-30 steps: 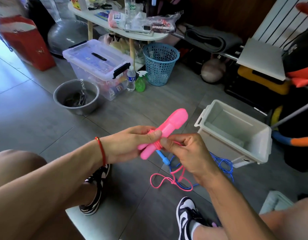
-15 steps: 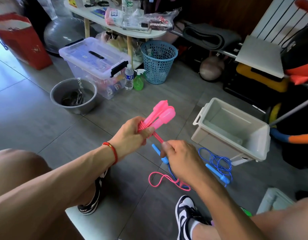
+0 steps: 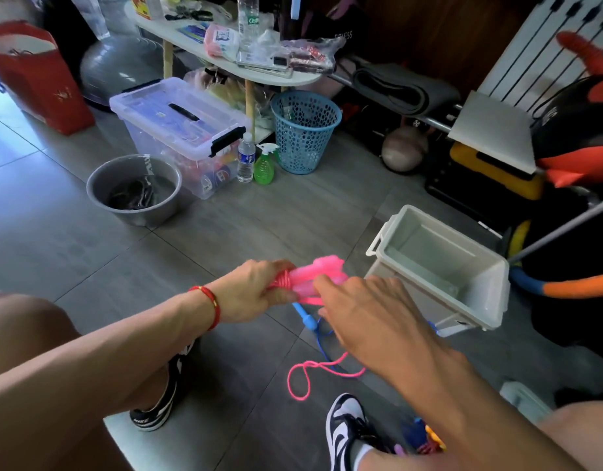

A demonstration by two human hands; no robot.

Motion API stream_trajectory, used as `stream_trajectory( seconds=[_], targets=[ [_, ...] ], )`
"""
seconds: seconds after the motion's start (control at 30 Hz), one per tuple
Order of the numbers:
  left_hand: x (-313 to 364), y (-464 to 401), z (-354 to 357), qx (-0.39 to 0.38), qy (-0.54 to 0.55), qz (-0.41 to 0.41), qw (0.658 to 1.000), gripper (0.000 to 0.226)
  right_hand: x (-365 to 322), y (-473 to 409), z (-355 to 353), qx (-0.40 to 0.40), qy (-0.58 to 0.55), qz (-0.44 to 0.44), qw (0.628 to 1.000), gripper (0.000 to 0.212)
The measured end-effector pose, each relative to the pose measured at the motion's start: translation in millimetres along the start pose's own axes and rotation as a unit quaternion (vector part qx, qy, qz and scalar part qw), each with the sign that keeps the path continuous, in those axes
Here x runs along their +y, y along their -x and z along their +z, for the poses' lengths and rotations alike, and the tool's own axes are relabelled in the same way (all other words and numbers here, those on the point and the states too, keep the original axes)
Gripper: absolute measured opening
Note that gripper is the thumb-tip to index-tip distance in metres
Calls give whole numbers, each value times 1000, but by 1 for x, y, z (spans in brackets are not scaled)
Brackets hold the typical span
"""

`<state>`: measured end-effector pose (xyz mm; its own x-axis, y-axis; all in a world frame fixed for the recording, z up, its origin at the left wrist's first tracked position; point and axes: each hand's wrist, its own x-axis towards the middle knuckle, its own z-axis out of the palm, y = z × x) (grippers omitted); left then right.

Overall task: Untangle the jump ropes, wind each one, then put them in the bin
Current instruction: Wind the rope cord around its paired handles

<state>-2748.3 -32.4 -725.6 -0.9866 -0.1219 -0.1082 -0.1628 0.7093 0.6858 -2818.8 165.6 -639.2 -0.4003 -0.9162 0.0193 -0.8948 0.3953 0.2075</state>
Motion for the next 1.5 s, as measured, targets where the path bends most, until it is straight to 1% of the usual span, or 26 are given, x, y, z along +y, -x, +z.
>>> stream_trajectory(
  seconds=[0.07, 0.13, 0.17, 0.2, 0.27, 0.3, 0.37, 0.43, 0.5, 0.57, 0.6, 0.67, 0.7, 0.73, 0.8, 0.83, 0.9, 0.93, 0.97, 1.03, 1.1, 1.17, 1.27, 1.33, 1.4, 1.5],
  targets=[
    [9, 3, 10, -39, -1, 32, 999, 33, 12, -1, 1, -1, 28, -38, 999, 52],
    [20, 3, 18, -71, -7, 45, 996, 30, 20, -7, 6, 20, 56, -89, 994, 40],
    [25, 3, 19, -82, -16, 51, 995, 30, 24, -10, 6, 32, 60, -99, 993, 31],
    [30, 3, 19, -86, -25, 60, 994, 31, 26, -14, 4, 37, 48, -98, 993, 27],
    [38, 5, 18, -84, -30, 86, 992, 29, 32, -24, -2, 1, -21, -73, 997, 43],
    [41, 6, 17, -75, -23, 92, 993, 25, 37, -28, -5, -19, -67, -52, 996, 43],
    [46, 10, 11, -55, -1, 92, 994, 24, 46, -33, -12, -50, -148, -21, 988, 32],
    [51, 14, 3, -42, 16, 100, 994, 30, 56, -40, -18, -99, -263, -8, 960, 22],
    [59, 18, -5, -39, 31, 123, 991, 29, 65, -46, -20, -149, -381, 4, 913, 18],
    [66, 23, -11, -26, 42, 136, 989, 34, 74, -50, -17, -183, -470, 13, 863, 15],
    [68, 26, -14, -12, 55, 143, 988, 41, 76, -51, -16, -193, -509, 10, 839, 21],
    [71, 30, -18, 4, 90, 160, 983, 59, 78, -52, -3, -208, -564, 39, 798, 43],
    [71, 31, -21, 4, 100, 165, 981, 64, 78, -52, 4, -214, -594, 55, 774, 50],
    [70, 31, -23, 3, 109, 164, 981, 66, 77, -51, 11, -222, -618, 59, 752, 51],
    [69, 31, -27, 9, 135, 149, 979, 64, 71, -47, 21, -219, -622, 61, 750, 41],
    [67, 31, -29, 17, 151, 137, 979, 62, 70, -43, 27, -200, -622, 80, 753, 35],
    [62, 28, -33, 41, 167, 120, 978, 53, 59, -31, 31, -158, -621, 149, 753, 23],
    [58, 26, -35, 62, 171, 113, 977, 48, 52, -27, 35, -138, -627, 150, 752, 26],
    [54, 24, -36, 88, 174, 102, 976, 41, 45, -22, 40, -124, -642, 127, 746, 27],
    [44, 19, -37, 144, 152, 62, 976, 33, 29, -20, 42, -104, -667, 107, 730, 24],
    [38, 15, -35, 191, 97, 3, 977, 34, 15, -21, 40, -92, -652, 117, 743, 25],
    [34, 13, -35, 213, 84, -51, 972, 34, 2, -18, 40, -78, -630, 112, 764, 26],
    [28, 8, -34, 229, 54, -81, 969, 40, -13, -11, 39, -50, -569, 118, 813, 25],
    [25, 6, -31, 241, 50, -80, 966, 47, -16, -8, 40, -34, -491, 121, 862, 22],
    [23, 4, -25, 231, 35, -76, 969, 45, -17, -5, 38, -21, -397, 109, 911, 19],
    [19, 2, -16, 217, 3, -78, 973, 40, -21, 2, 34, -9, -245, 103, 964, 13]
  ],
)
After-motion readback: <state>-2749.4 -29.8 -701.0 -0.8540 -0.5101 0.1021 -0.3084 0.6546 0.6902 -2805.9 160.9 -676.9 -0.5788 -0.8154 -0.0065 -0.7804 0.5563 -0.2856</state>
